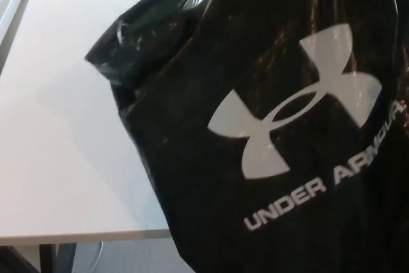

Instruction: A plastic bag is kept infront of the robot in the middle of the desk and the robot uses both its hands to grab it from the top and lifts it up and then releases it.

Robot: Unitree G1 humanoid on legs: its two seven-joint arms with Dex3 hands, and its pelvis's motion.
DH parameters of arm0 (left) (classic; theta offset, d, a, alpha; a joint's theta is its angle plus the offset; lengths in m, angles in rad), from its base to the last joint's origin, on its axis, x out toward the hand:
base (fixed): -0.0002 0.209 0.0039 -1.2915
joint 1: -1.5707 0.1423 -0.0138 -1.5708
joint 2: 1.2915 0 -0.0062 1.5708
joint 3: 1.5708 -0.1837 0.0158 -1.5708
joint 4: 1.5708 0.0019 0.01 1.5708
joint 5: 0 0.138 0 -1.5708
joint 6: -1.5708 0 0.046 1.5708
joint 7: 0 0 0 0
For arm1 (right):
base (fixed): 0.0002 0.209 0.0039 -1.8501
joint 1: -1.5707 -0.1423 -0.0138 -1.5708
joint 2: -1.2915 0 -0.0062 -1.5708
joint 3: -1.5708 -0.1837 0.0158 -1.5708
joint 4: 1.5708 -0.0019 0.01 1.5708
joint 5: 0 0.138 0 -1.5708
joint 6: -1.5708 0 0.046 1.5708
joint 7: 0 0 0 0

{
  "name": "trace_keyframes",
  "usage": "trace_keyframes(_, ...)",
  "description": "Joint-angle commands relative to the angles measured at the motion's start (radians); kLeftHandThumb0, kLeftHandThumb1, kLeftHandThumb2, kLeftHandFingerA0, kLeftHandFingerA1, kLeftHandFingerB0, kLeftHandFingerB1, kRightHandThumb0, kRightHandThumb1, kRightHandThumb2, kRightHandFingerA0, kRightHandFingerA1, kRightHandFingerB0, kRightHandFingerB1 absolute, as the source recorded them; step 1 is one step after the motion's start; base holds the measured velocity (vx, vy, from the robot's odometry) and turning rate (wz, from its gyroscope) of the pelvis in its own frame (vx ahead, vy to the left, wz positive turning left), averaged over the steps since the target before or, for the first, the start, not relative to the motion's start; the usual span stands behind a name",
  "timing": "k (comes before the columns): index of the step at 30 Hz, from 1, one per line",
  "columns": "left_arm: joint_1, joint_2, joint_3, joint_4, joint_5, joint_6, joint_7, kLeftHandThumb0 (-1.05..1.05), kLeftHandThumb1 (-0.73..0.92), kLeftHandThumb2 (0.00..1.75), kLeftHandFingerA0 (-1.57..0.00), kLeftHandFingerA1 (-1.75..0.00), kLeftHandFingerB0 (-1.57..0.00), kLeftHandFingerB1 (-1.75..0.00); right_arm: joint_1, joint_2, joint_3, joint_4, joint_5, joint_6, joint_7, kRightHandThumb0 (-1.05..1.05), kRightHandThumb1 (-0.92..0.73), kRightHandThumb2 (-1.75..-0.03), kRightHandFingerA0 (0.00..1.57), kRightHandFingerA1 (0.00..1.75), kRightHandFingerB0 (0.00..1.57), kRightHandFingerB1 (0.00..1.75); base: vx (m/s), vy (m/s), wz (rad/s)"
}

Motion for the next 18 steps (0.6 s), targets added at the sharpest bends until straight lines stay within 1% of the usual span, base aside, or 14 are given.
trace_keyframes(1, 0.049, 0.075, -0.099, 0.027, 0.326, -0.219, 0.099, -0.04, 0.65, 0.56, -0.80, -1.75, -0.62, -1.68, -0.565, -0.145, 0.104, 0.468, -0.256, -0.040, -0.309, -0.42, -0.59, -0.86, 1.04, 1.40, 0.77, 1.23, 0.00, 0.000, 0.00)
trace_keyframes(2, 0.061, 0.072, -0.102, 0.017, 0.317, -0.214, 0.086, -0.04, 0.64, 0.56, -0.79, -1.75, -0.63, -1.66, -0.592, -0.153, 0.114, 0.484, -0.261, -0.034, -0.321, -0.31, -0.79, -0.60, 0.68, 1.70, 0.61, 1.16, 0.00, 0.000, 0.00)
trace_keyframes(3, 0.065, 0.072, -0.104, 0.016, 0.311, -0.210, 0.076, -0.04, 0.64, 0.56, -0.79, -1.75, -0.63, -1.66, -0.610, -0.159, 0.123, 0.495, -0.268, -0.032, -0.331, -0.31, -0.79, -0.60, 0.68, 1.70, 0.61, 1.16, 0.00, 0.000, 0.00)
trace_keyframes(4, 0.070, 0.070, -0.104, 0.008, 0.287, -0.203, 0.049, -0.03, 0.62, 0.56, -0.77, -1.75, -0.63, -1.66, -0.631, -0.159, 0.110, 0.505, -0.249, -0.024, -0.322, -0.34, -0.80, -0.63, 0.73, 1.72, 0.62, 1.29, 0.00, 0.000, 0.00)
trace_keyframes(6, 0.081, 0.060, -0.110, 0.015, 0.276, -0.231, 0.040, -0.03, 0.64, 0.54, -0.83, -1.75, -0.67, -1.53, -0.660, -0.172, 0.113, 0.521, -0.246, -0.027, -0.345, -0.30, -0.78, -0.64, 0.77, 1.65, 0.67, 1.30, 0.00, 0.000, 0.00)
trace_keyframes(7, 0.100, 0.055, -0.117, 0.010, 0.274, -0.236, 0.034, -0.04, 0.65, 0.58, -0.86, -1.70, -0.70, -1.49, -0.693, -0.175, 0.118, 0.529, -0.253, -0.014, -0.370, -0.32, -0.79, -0.62, 0.77, 1.72, 0.64, 1.51, 0.00, 0.000, 0.00)
trace_keyframes(8, 0.123, 0.052, -0.125, -0.012, 0.270, -0.205, 0.019, -0.05, 0.67, 0.55, -0.80, -1.74, -0.64, -1.57, -0.733, -0.175, 0.118, 0.535, -0.253, 0.001, -0.376, -0.37, -0.58, -0.91, 1.13, 1.39, 0.86, 1.23, 0.00, 0.000, 0.00)
trace_keyframes(9, 0.136, 0.052, -0.129, -0.027, 0.270, -0.183, 0.012, -0.04, 0.68, 0.55, -0.74, -1.74, -0.63, -1.62, -0.756, -0.177, 0.119, 0.539, -0.254, 0.002, -0.389, -0.37, -0.55, -0.87, 1.10, 1.39, 0.84, 1.22, 0.00, 0.000, 0.00)
trace_keyframes(10, 0.147, 0.047, -0.134, -0.038, 0.278, -0.174, 0.018, -0.03, 0.67, 0.57, -0.75, -1.75, -0.59, -1.68, -0.786, -0.177, 0.115, 0.542, -0.250, 0.006, -0.401, -0.30, -0.73, -0.65, 0.77, 1.59, 0.73, 1.16, 0.00, 0.000, 0.00)
trace_keyframes(13, 0.154, 0.039, -0.139, -0.030, 0.281, -0.195, 0.027, -0.01, 0.68, 0.57, -0.74, -1.75, -0.60, -1.66, -0.829, -0.174, 0.097, 0.550, -0.224, 0.020, -0.384, -0.29, -0.74, -0.66, 0.83, 1.50, 0.79, 1.08, 0.00, 0.000, 0.00)
trace_keyframes(14, 0.168, 0.034, -0.144, -0.027, 0.289, -0.202, 0.035, -0.03, 0.71, 0.55, -0.75, -1.74, -0.66, -1.59, -0.866, -0.171, 0.060, 0.553, -0.180, -0.009, -0.348, -0.30, -0.73, -0.67, 0.88, 1.53, 0.77, 0.95, 0.00, 0.000, 0.00)
trace_keyframes(15, 0.178, 0.032, -0.150, -0.025, 0.298, -0.208, 0.039, -0.04, 0.70, 0.55, -0.76, -1.75, -0.66, -1.60, -0.885, -0.171, 0.038, 0.559, -0.156, -0.020, -0.333, -0.36, -0.75, -0.71, 0.89, 1.66, 0.78, 1.38, 0.00, 0.000, 0.00)
trace_keyframes(16, 0.180, 0.026, -0.159, -0.010, 0.305, -0.224, 0.048, -0.06, 0.68, 0.58, -0.77, -1.75, -0.64, -1.65, -0.897, -0.167, 0.015, 0.567, -0.132, -0.001, -0.327, -0.36, -0.74, -0.76, 0.91, 1.61, 0.75, 1.07, 0.00, 0.000, 0.00)
trace_keyframes(18, 0.180, 0.022, -0.164, -0.001, 0.308, -0.233, 0.052, -0.10, 0.71, 0.58, -0.77, -1.75, -0.64, -1.65, -0.903, -0.165, -0.009, 0.571, -0.107, 0.002, -0.319, -0.43, -0.76, -0.75, 0.90, 1.59, 0.79, 0.99, 0.00, 0.000, 0.00)
